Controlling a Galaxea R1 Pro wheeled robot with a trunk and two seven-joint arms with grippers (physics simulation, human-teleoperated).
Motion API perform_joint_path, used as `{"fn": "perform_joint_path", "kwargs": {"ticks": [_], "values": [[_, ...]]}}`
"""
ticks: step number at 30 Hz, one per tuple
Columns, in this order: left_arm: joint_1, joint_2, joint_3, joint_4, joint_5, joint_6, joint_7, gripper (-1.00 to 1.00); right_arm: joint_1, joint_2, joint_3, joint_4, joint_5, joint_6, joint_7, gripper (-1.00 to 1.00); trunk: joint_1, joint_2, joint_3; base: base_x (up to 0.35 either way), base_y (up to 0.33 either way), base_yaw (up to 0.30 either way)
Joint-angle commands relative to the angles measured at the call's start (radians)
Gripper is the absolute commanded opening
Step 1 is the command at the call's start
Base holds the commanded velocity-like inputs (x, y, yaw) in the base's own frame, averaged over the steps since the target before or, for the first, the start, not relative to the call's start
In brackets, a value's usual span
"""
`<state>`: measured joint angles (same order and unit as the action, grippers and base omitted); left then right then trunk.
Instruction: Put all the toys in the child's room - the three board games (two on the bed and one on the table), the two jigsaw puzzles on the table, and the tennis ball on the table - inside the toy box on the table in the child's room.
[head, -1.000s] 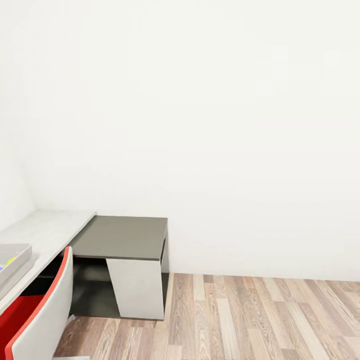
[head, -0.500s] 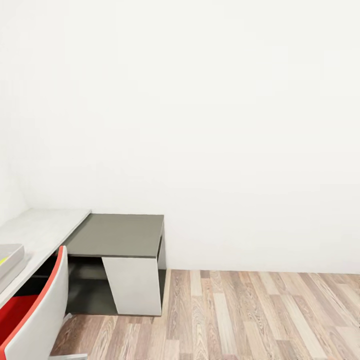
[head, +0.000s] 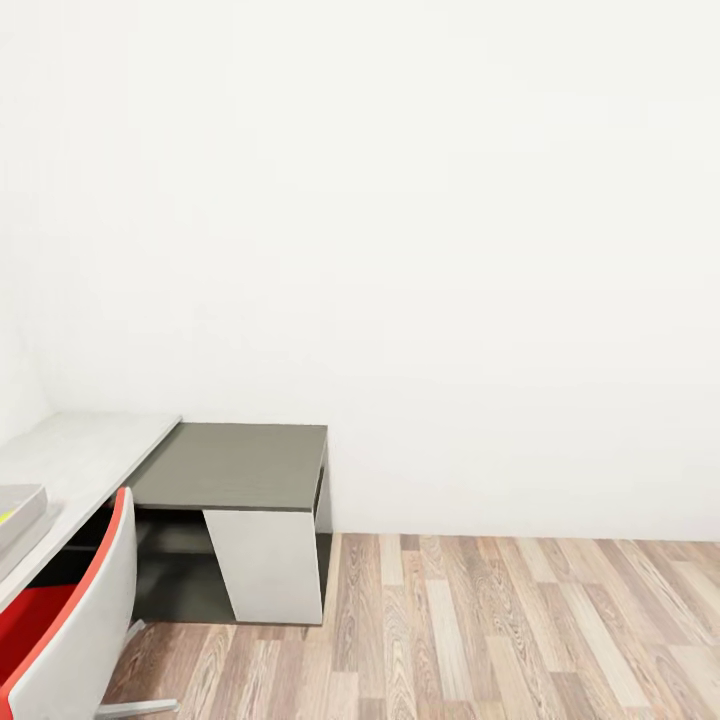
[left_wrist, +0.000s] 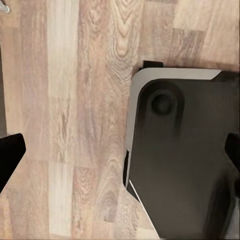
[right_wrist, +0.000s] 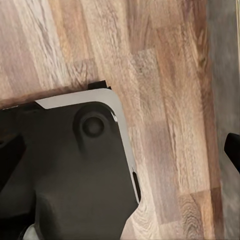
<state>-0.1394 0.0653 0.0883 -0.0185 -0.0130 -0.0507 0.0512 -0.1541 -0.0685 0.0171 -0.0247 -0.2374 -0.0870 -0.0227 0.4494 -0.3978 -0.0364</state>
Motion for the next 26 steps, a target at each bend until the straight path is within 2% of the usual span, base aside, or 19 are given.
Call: {"fn": "perform_joint_path", "kwargs": {"ticks": [1, 6, 26], "values": [[-0.001, -0.005, 0.008, 0.001, -0.002, -0.004, 0.001, 1.00, -0.001, 0.000, 0.002, 0.001, -0.007, -0.003, -0.001, 1.00, 0.001, -0.002, -0.002, 0.000, 0.000, 0.000], [-0.001, -0.019, 0.007, 0.001, -0.003, -0.004, 0.001, 1.00, 0.000, -0.003, 0.002, 0.000, -0.009, -0.003, -0.001, 1.00, 0.001, -0.002, -0.003, 0.000, 0.000, 0.000], [-0.001, -0.021, 0.005, 0.001, -0.005, -0.004, 0.001, 1.00, -0.004, -0.003, 0.002, 0.002, -0.010, -0.003, 0.000, 1.00, 0.001, -0.002, -0.003, 0.000, 0.000, 0.000]]}}
